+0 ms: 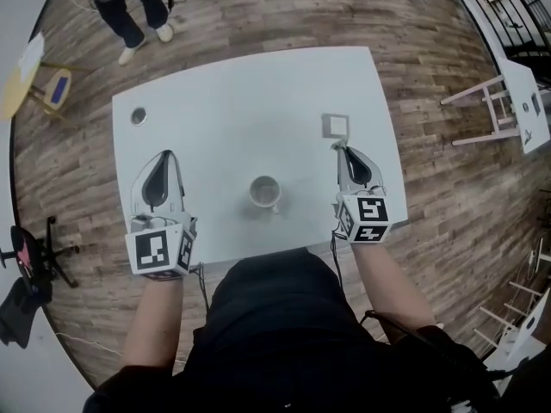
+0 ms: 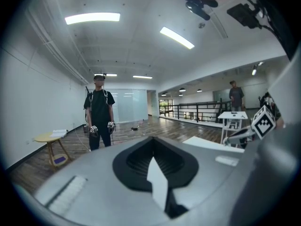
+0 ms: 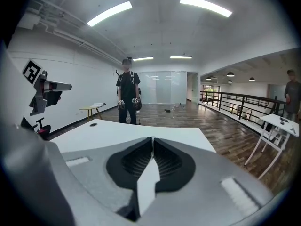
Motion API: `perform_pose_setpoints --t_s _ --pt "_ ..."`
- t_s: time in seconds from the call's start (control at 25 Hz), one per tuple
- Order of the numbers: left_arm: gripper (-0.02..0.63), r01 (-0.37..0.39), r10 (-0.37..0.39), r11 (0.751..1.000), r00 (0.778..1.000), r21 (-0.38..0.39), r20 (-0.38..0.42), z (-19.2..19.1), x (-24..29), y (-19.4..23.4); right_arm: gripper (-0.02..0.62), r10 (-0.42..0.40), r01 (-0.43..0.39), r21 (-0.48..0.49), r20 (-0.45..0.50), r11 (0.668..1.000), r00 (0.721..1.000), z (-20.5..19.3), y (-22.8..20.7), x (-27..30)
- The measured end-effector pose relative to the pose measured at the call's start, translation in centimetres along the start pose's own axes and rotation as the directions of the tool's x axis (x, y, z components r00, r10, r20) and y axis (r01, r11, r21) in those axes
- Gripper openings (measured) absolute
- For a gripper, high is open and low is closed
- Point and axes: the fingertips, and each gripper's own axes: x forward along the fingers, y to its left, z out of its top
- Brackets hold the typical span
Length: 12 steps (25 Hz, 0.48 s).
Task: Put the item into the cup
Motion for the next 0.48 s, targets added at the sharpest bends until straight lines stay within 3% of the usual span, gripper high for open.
perform_pose_setpoints --t_s 0.48 --pt "0.008 -0.002 0.001 1.000 0.998 0.013 0.066 2.0 -0.6 -0.4 0.015 0.010 -0.009 -0.014 0.090 1.000 0.996 4.1 0.5 -1.3"
